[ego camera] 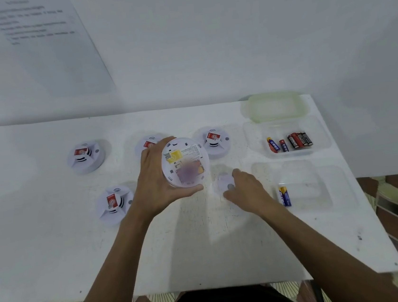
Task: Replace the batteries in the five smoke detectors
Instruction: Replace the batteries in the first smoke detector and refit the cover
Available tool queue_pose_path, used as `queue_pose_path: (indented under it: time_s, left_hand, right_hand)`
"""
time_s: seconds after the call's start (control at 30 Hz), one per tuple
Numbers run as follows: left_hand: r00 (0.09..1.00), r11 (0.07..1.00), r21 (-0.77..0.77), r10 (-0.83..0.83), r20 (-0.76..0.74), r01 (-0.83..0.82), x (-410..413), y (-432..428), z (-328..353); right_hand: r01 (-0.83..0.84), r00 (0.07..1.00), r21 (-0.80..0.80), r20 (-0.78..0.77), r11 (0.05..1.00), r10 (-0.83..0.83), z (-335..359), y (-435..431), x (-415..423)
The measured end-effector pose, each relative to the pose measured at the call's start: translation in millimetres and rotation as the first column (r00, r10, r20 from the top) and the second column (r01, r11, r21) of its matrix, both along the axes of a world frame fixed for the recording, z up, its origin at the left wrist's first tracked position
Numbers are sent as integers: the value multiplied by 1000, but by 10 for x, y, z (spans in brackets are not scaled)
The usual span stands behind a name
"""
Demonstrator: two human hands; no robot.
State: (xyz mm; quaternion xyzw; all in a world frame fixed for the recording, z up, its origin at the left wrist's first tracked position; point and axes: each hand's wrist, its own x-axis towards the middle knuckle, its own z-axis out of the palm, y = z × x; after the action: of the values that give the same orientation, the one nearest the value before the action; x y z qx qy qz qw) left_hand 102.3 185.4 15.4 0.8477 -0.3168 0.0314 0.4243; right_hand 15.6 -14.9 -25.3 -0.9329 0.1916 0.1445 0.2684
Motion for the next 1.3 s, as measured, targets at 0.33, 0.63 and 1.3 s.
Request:
queue_pose_path:
  time_s: [0.33,0.63,1.3]
  left_hand:
    - [1000,1000,-16,0,-27,0,-79,-36,2]
    - [999,998,-50,-30,-38,28,-217,-177,115]
    - [999,998,-55,-11,38,13,-358,-279,306]
  right_hand:
    - [174,918,630,174,757,-356,759,-53,-67]
    - [-143,852,447,510,883,-120,1147,158,-194]
    - [-94,687,-66,718,993,113,970,368,-174]
